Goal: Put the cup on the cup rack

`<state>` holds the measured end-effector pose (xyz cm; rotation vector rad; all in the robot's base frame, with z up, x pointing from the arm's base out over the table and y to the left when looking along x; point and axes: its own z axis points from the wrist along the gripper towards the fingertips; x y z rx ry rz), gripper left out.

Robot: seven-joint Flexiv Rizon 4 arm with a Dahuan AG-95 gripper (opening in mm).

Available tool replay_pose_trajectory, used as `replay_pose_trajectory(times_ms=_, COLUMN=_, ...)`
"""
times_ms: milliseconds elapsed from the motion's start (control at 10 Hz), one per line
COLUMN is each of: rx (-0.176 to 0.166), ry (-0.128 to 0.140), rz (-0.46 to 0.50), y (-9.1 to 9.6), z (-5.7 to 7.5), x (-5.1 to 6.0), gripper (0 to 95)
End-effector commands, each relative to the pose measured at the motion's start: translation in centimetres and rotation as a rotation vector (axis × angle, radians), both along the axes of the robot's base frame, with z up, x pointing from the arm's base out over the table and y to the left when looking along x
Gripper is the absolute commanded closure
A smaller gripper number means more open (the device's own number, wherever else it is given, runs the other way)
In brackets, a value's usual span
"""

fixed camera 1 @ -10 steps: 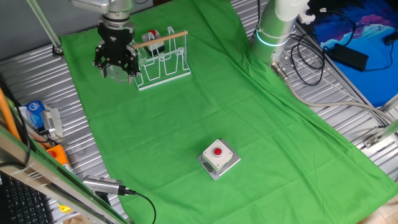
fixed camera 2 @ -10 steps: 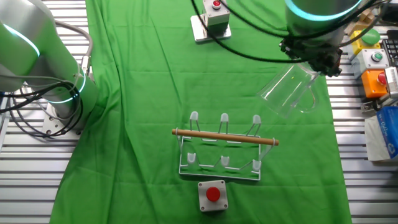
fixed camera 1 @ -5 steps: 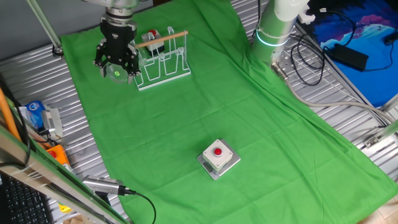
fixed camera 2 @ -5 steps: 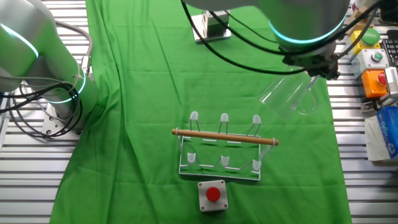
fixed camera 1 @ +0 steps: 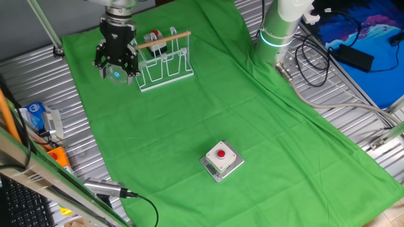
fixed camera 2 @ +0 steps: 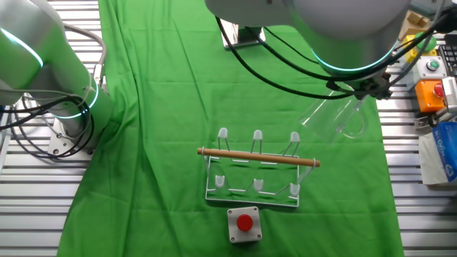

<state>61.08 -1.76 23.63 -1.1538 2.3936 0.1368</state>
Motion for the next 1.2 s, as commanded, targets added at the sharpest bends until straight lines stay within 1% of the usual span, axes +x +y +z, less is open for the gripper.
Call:
replay_pose_trajectory(times_ms=100, rx=0.001, ry=-0.002, rz=0.001, y=0.3, z=-0.3, x=0.1, gripper=95.0)
replay_pose_trajectory(times_ms=300, rx=0.004, ry=-0.01, rz=0.0, y=0.4, z=-0.8, x=-0.1, gripper=95.0)
replay_pose_trajectory(times_ms=700, rx=0.005, ry=-0.012, rz=-0.001, y=0.2, z=-1.7, x=-0.6, gripper=95.0)
replay_pose_trajectory(times_ms=900, rx=0.004, ry=-0.012, rz=-0.001, y=0.2, z=-1.8, x=-0.7, gripper=95.0)
replay_pose_trajectory(times_ms=1200, rx=0.006, ry=-0.022, rz=-0.004, y=0.2, z=-2.3, x=-0.9, gripper=95.0)
